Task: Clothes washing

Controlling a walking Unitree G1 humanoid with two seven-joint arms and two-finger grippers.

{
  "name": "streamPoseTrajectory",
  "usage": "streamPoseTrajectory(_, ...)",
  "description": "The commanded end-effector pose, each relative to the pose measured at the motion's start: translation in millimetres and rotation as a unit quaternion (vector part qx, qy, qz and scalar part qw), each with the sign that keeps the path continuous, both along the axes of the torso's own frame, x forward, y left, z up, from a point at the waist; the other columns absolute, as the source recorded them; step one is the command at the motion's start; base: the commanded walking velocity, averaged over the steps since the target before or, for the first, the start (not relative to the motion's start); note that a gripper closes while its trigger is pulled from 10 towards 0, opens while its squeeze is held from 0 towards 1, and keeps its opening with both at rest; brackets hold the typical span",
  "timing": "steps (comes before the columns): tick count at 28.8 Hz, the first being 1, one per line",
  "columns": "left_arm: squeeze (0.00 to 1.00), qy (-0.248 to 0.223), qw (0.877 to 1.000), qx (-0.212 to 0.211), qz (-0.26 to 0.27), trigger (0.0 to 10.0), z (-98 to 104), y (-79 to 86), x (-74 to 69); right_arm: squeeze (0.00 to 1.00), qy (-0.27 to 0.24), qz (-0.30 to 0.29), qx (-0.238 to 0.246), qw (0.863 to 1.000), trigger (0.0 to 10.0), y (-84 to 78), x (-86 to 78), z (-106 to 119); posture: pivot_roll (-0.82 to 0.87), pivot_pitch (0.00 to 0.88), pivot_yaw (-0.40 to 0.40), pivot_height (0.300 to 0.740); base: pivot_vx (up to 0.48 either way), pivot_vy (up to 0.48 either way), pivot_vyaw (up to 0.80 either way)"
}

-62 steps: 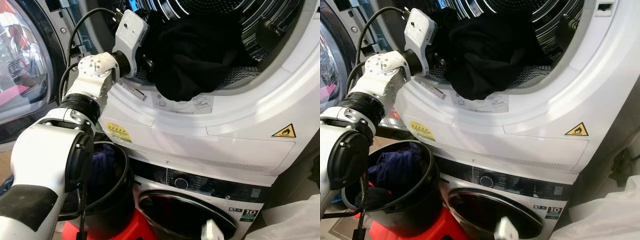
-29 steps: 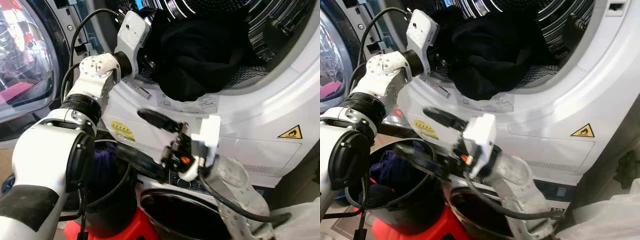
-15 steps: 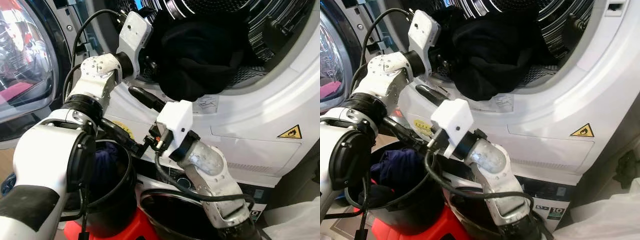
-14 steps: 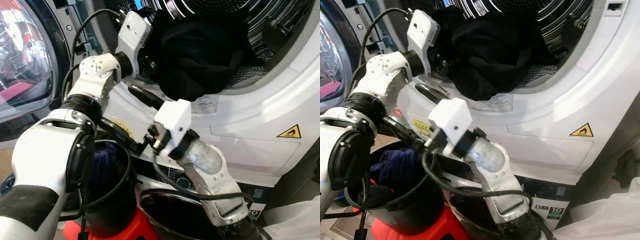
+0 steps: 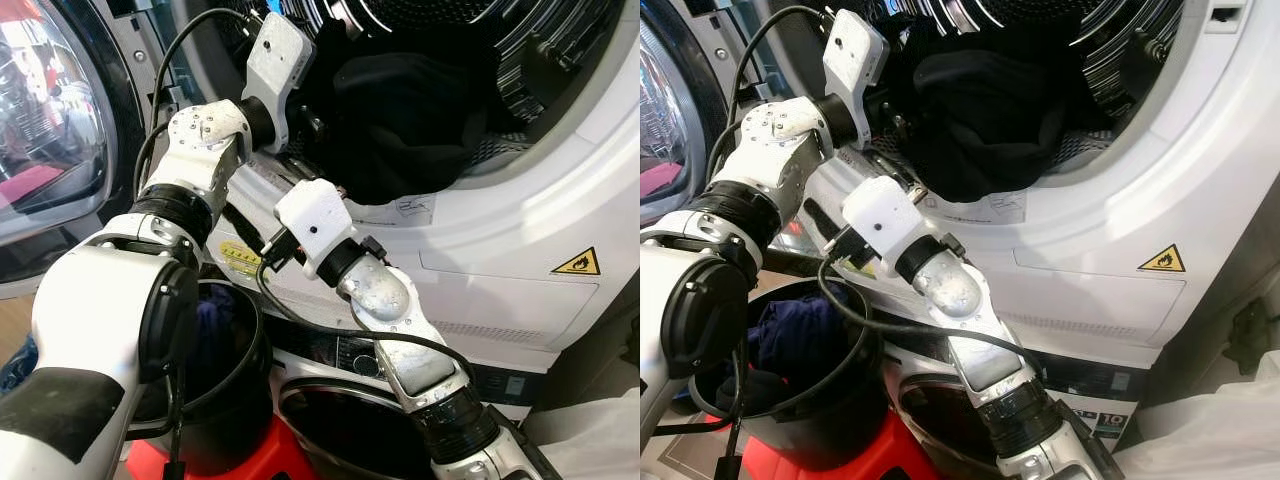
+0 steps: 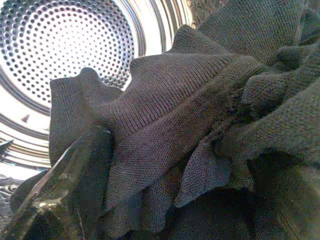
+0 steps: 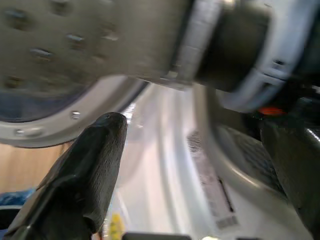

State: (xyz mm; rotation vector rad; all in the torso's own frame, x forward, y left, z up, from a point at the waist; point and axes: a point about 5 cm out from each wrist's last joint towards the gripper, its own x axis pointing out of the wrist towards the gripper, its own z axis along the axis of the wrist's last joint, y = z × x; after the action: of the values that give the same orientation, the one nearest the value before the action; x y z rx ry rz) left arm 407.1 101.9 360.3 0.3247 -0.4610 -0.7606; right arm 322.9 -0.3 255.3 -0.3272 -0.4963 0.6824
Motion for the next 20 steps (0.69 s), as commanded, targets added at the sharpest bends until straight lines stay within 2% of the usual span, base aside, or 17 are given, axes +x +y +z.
streamPoseTrajectory(1, 1.0, -0.018, 1.0, -0.003, -0.004, 10.0, 11.1, 2.5, -2.4, 0.0, -0.01, -0.008, 0.006, 1.0, 10.0, 3.7, 2.1, 5.7, -0.14, 0.0, 0.14, 0.74, 0.0, 0.0, 0.0)
streamPoseTrajectory(5, 1.0, -0.019, 1.0, -0.004, -0.004, 10.0, 11.3, 2.6, -2.4, 0.0, -0.021, -0.02, 0.008, 1.0, 10.0, 0.4, 4.6, 6.6, -0.13, 0.0, 0.138, 0.74, 0.0, 0.0, 0.0)
streamPoseTrajectory(7, 1.0, -0.02, 1.0, -0.005, -0.004, 10.0, 12.5, 3.1, -2.6, 0.0, -0.026, -0.042, -0.03, 0.998, 10.0, -12.4, 9.6, -1.2, -0.13, 0.0, 0.138, 0.74, 0.0, 0.0, 0.0)
streamPoseTrajectory(10, 1.0, -0.021, 1.0, -0.006, -0.004, 10.0, 13.0, 3.0, -2.8, 0.0, -0.02, -0.04, -0.032, 0.998, 10.0, -28.9, 9.1, -7.1, -0.14, 0.0, 0.136, 0.74, 0.0, 0.0, 0.0)
streamPoseTrajectory(11, 1.0, -0.021, 1.0, -0.006, -0.004, 10.0, 13.0, 3.0, -2.8, 0.0, -0.02, -0.04, -0.032, 0.998, 10.0, -28.9, 9.1, -7.1, -0.14, 0.0, 0.136, 0.74, 0.0, 0.0, 0.0)
streamPoseTrajectory(14, 1.0, -0.021, 1.0, -0.007, -0.005, 10.0, 13.0, 2.9, -2.8, 0.0, -0.018, 0.026, 0.011, 0.999, 10.0, -45.1, -5.8, -6.0, -0.14, 0.0, 0.134, 0.74, 0.0, 0.0, 0.0)
streamPoseTrajectory(20, 1.0, -0.021, 1.0, -0.008, -0.004, 10.0, 12.3, 3.9, -2.7, 0.0, -0.02, 0.055, 0.022, 0.998, 10.0, -57.5, -18.7, -5.0, -0.14, 0.0, 0.135, 0.74, 0.0, 0.0, 0.0)
